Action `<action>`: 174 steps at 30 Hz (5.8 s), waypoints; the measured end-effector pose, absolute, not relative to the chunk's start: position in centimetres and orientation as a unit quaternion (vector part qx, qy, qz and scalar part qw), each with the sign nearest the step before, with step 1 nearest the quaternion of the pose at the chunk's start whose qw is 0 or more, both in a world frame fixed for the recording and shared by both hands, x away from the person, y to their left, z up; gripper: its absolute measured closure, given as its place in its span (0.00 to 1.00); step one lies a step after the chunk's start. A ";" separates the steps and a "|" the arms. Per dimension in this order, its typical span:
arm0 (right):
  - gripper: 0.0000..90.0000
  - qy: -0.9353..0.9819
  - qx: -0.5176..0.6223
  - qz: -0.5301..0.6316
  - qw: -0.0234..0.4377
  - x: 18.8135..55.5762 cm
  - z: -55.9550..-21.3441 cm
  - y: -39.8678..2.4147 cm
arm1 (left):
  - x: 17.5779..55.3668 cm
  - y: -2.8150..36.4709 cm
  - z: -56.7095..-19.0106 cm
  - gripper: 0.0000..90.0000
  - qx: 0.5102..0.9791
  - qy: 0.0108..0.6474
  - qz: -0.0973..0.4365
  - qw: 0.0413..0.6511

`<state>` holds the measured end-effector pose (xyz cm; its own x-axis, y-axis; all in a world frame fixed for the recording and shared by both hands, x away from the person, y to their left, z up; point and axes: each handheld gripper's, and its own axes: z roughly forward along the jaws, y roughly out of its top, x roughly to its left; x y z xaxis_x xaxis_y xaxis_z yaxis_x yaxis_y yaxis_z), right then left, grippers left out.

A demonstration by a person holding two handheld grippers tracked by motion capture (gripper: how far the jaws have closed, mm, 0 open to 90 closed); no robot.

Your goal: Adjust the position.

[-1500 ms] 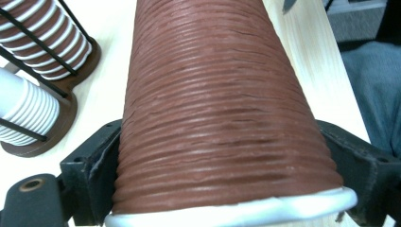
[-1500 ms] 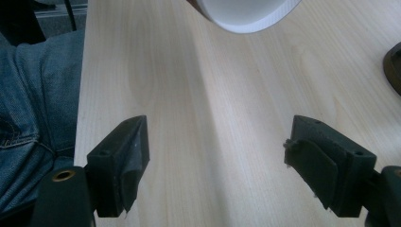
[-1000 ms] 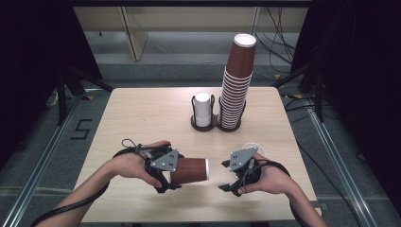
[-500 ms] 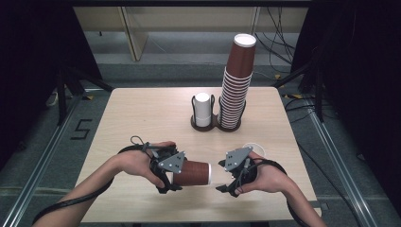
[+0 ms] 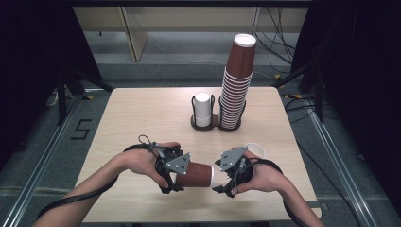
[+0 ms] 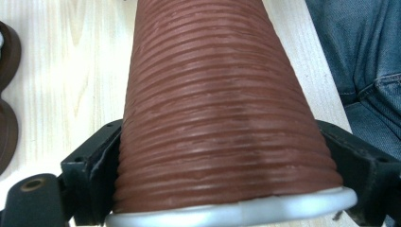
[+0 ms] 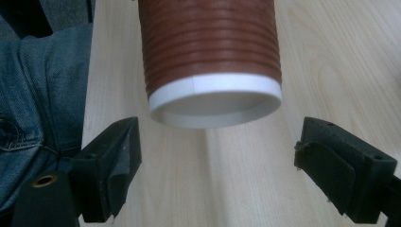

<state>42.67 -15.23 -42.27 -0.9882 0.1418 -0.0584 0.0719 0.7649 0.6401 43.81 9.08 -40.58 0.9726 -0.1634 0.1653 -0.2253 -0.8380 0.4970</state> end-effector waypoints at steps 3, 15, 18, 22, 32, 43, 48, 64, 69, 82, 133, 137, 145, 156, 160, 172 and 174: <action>0.17 0.938 0.064 0.337 0.047 42.5 -42.2 -14.9 | 43.8 9.0 -40.7 0.13 0.959 -0.102 0.056 0.259; 0.17 0.939 0.044 0.339 0.048 42.6 -42.3 -14.1 | 43.8 8.6 -40.7 0.13 0.962 -0.105 0.055 0.246; 0.17 0.939 0.039 0.338 0.055 42.6 -42.3 -13.9 | 43.8 8.4 -40.7 0.13 0.962 -0.107 0.055 0.245; 0.17 0.939 0.040 0.339 0.048 42.6 -42.4 -13.6 | 43.8 8.2 -40.8 0.13 0.962 -0.108 0.054 0.246; 0.17 0.938 0.033 0.341 0.048 42.7 -42.7 -12.6 | 43.7 7.6 -40.8 0.13 0.961 -0.113 0.052 0.249; 0.23 0.936 0.027 0.348 0.047 42.7 -42.9 -11.6 | 43.7 7.3 -40.9 0.13 0.961 -0.116 0.051 0.247; 0.24 0.937 0.029 0.346 0.043 42.7 -43.1 -11.6 | 43.7 7.2 -41.1 0.13 0.961 -0.112 0.048 0.249; 0.24 0.916 0.025 0.394 0.078 42.5 -43.3 -12.8 | 44.5 8.4 -41.1 0.07 0.942 -0.087 0.053 0.319; 0.24 0.907 0.028 0.411 0.086 42.4 -43.5 -13.2 | 44.6 9.1 -41.4 0.07 0.935 -0.073 0.049 0.344; 0.24 0.899 0.039 0.427 0.095 42.4 -43.1 -14.0 | 45.1 9.9 -42.6 0.05 0.933 -0.052 0.061 0.351; 0.24 0.850 0.070 0.507 0.122 42.3 -43.0 -16.5 | 46.1 9.8 -42.8 0.00 0.858 0.007 0.025 0.513; 0.24 0.851 0.066 0.507 0.121 42.3 -43.1 -16.5 | 46.1 9.6 -42.7 0.00 0.856 0.004 0.020 0.517; 0.24 0.852 0.065 0.506 0.116 42.3 -43.3 -16.2 | 46.0 9.5 -42.4 0.05 0.851 0.000 0.025 0.524; 0.24 0.860 0.070 0.495 0.102 42.3 -43.3 -15.9 | 45.7 9.6 -41.9 0.07 0.859 -0.012 0.034 0.510; 0.23 0.863 0.064 0.489 0.108 42.4 -43.2 -15.7 | 45.7 9.5 -41.5 0.08 0.865 -0.018 0.041 0.501; 0.09 0.872 0.088 0.468 0.116 42.3 -43.6 -15.6 | 45.5 9.0 -39.2 0.09 0.896 -0.045 0.066 0.438; 0.09 0.871 0.091 0.466 0.125 42.3 -43.6 -15.7 | 45.4 8.8 -38.7 0.08 0.902 -0.049 0.072 0.423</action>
